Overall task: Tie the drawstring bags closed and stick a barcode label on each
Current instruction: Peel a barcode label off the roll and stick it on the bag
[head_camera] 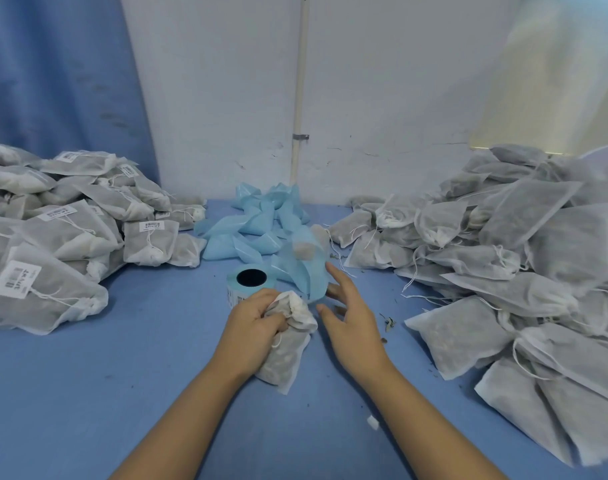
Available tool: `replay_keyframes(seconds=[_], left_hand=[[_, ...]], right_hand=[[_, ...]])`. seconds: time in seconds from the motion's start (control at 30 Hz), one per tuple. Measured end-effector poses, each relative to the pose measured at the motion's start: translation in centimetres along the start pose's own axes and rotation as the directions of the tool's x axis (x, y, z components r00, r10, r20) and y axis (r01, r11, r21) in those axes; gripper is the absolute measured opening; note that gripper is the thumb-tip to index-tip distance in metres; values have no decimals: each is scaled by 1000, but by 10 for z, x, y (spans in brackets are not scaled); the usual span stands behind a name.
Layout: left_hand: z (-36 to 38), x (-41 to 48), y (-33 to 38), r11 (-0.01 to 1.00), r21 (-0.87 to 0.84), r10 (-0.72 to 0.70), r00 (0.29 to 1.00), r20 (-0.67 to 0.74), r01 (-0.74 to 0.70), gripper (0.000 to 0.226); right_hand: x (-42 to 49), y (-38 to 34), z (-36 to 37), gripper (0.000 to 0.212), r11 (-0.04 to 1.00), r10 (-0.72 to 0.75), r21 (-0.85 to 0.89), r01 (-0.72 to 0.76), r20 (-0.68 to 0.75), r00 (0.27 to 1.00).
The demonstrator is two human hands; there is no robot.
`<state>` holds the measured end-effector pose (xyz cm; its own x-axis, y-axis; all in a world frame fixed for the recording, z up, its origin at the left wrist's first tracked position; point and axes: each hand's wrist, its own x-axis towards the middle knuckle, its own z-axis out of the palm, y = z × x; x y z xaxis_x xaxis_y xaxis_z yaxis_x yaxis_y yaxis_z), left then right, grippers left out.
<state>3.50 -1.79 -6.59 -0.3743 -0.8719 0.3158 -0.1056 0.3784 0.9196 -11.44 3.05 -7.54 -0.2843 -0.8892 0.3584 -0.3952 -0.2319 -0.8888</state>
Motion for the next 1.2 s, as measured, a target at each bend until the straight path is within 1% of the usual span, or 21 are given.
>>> replay_keyframes(seconds=[0.03,0.07,0.1,0.13,0.17,0.23,0.3,0.37,0.4,0.5,0.6,0.67,0.77,0.83,0.9,0.93,1.0,1.1,1.13,1.2], left_hand=[[0,0,-1,1000,-11,-10,1000,2,10,30],[0,0,-1,1000,-17,-13,1000,3,13,28],[1,1,-1,1000,-16,-14,1000,6,14,19],[1,1,-1,1000,-17,-15,1000,10,15,10],[1,1,-1,1000,-13,-13,1000,11,13,10],[1,0,-2,1000,-21,-20,1000,15,21,15],[1,0,-1,1000,-17,-12,1000,16,13,16],[0,0,-2,1000,-11,-12,1000,0,12,30],[0,0,-2,1000,-7,-16,1000,-10,16,33],[1,0,-2,1000,1,-20,999,-33,20,37],[1,1,-1,999,-8,-33,998,-53,32,34],[1,1,-1,999,-24,-37,997,-63,36,35],[1,2,-1,998,-51,-53,995,-87,48,34],[0,2,-1,997,-52,-55,991,-119,49,33],[-1,3,-1,998,-34,-58,985,-162,53,27],[-1,3,-1,998,-33,-60,982,-181,55,26],[-2,4,0,998,-51,-57,978,-199,47,32],[0,5,3,994,-105,-65,971,-232,41,41],[2,5,5,990,-136,-80,964,-253,47,39],[5,7,9,980,-196,-100,951,-293,43,28]], right_hand=[[-1,0,1,62,999,-7,44,6,23,1000],[-1,0,2,65,999,-6,43,5,33,999],[-1,0,3,64,1000,1,23,-2,29,1000],[-1,1,4,59,1000,12,5,-12,11,1000],[-1,0,4,50,1000,25,2,-25,-14,1000],[0,-1,3,29,998,59,32,-57,-65,996],[2,-1,0,17,993,97,82,-90,-81,992],[2,-1,-1,14,980,135,156,-122,-73,988],[3,-1,-1,14,970,152,199,-136,-64,986],[4,-2,-2,11,939,192,300,-169,-47,980],[5,-2,-4,9,905,248,372,-207,-66,967],[5,-1,-6,9,890,268,410,-203,-108,957],[6,-1,-9,9,894,269,425,-145,-248,931],[6,0,-11,10,881,295,459,-117,-338,894],[7,0,-12,8,852,340,514,-101,-395,854],[6,-1,-12,8,855,344,509,-98,-415,842],[5,-4,-11,8,897,291,435,-85,-435,852],[-2,-11,-6,14,975,105,223,-6,-437,893],[-5,-14,-3,15,989,26,144,40,-432,902],[-9,-17,2,19,988,-141,3,156,-409,902]])
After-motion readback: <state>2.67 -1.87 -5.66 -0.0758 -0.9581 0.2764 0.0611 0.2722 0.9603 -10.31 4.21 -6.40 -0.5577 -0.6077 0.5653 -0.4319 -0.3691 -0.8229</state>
